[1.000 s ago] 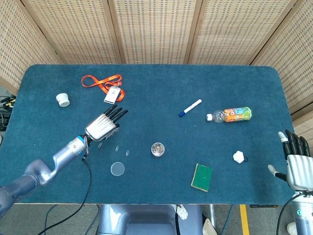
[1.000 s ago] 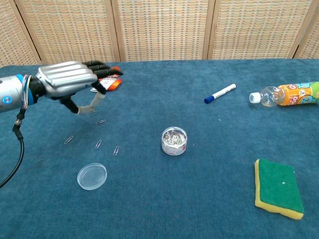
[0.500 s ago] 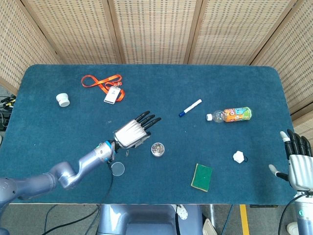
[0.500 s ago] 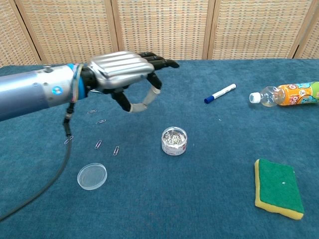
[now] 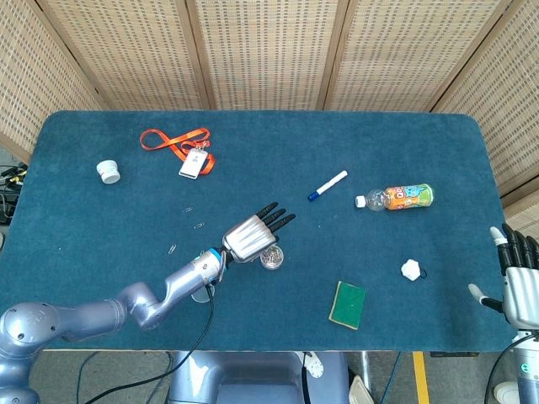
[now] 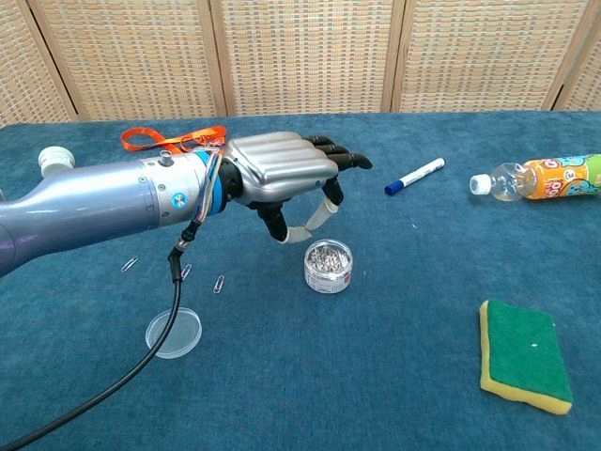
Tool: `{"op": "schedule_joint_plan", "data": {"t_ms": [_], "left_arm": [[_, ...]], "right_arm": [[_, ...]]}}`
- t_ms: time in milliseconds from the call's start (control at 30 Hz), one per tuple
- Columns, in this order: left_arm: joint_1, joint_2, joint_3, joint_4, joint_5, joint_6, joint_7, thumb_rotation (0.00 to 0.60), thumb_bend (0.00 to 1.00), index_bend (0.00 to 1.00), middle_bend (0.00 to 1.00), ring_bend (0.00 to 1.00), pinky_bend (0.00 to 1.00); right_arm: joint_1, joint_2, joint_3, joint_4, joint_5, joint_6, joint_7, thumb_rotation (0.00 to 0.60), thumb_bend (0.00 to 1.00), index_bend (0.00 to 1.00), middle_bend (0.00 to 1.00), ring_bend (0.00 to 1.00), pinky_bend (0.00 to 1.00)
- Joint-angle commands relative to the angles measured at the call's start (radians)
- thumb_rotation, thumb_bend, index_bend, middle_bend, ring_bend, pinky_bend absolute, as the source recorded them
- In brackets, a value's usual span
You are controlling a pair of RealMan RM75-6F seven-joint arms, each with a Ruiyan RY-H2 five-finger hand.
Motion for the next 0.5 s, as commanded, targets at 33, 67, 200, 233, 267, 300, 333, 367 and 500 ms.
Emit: {"op": "schedule_joint_plan", "data": {"t_ms": [33, 67, 200, 233, 267, 300, 333, 367, 500], "left_arm": [[-0.001, -0.004, 0.001, 0.002, -0.003, -0.002, 0.005, 0.6, 0.46, 0.72, 0.0, 0.0, 0.0], [-0.001, -0.005, 0.001, 0.002, -0.004, -0.001, 0.007, 0.6, 0.46, 0.72, 0.0, 0.0, 0.0], [-0.002, -0.009, 0.001, 0.004, -0.007, 0.0, 0.004, 0.6, 0.46, 0.72, 0.0, 0.0, 0.0], [-0.003, -0.011, 0.001, 0.007, -0.008, -0.001, 0.005, 0.6, 0.46, 0.72, 0.0, 0.0, 0.0], [-0.003, -0.013, 0.001, 0.008, -0.01, -0.003, 0.006, 0.6, 0.46, 0.72, 0.0, 0.0, 0.0], [-0.004, -0.015, 0.001, 0.01, -0.012, -0.004, 0.007, 0.6, 0.46, 0.72, 0.0, 0.0, 0.0], [-0.004, -0.018, 0.001, 0.011, -0.015, -0.007, 0.008, 0.6, 0.46, 0.71, 0.0, 0.0, 0.0], [-0.005, -0.022, 0.002, 0.013, -0.018, -0.009, 0.012, 0.6, 0.46, 0.7, 0.0, 0.0, 0.0], [-0.006, -0.038, 0.002, 0.022, -0.032, -0.014, 0.036, 0.6, 0.43, 0.57, 0.0, 0.0, 0.0]], "right_arm": [[0.0, 0.001, 0.001, 0.0, 0.001, 0.0, 0.002, 0.6, 0.0, 0.03, 0.0, 0.0, 0.0], [0.0, 0.001, 0.001, 0.0, 0.001, 0.0, 0.003, 0.6, 0.0, 0.03, 0.0, 0.0, 0.0], [-0.001, 0.003, 0.0, -0.001, -0.001, 0.0, 0.007, 0.6, 0.0, 0.03, 0.0, 0.0, 0.0], [-0.001, 0.003, 0.0, -0.001, -0.001, -0.001, 0.009, 0.6, 0.0, 0.03, 0.0, 0.0, 0.0], [0.0, 0.003, 0.0, 0.0, -0.001, -0.001, 0.01, 0.6, 0.0, 0.03, 0.0, 0.0, 0.0], [0.0, 0.003, 0.001, 0.0, -0.001, -0.002, 0.011, 0.6, 0.0, 0.03, 0.0, 0.0, 0.0], [0.0, 0.003, 0.001, 0.0, -0.002, -0.002, 0.012, 0.6, 0.0, 0.03, 0.0, 0.0, 0.0], [0.001, 0.003, 0.001, 0.001, -0.002, -0.002, 0.014, 0.6, 0.0, 0.03, 0.0, 0.0, 0.0], [0.001, 0.005, 0.003, 0.004, -0.002, -0.003, 0.023, 0.6, 0.0, 0.03, 0.0, 0.0, 0.0]]}}
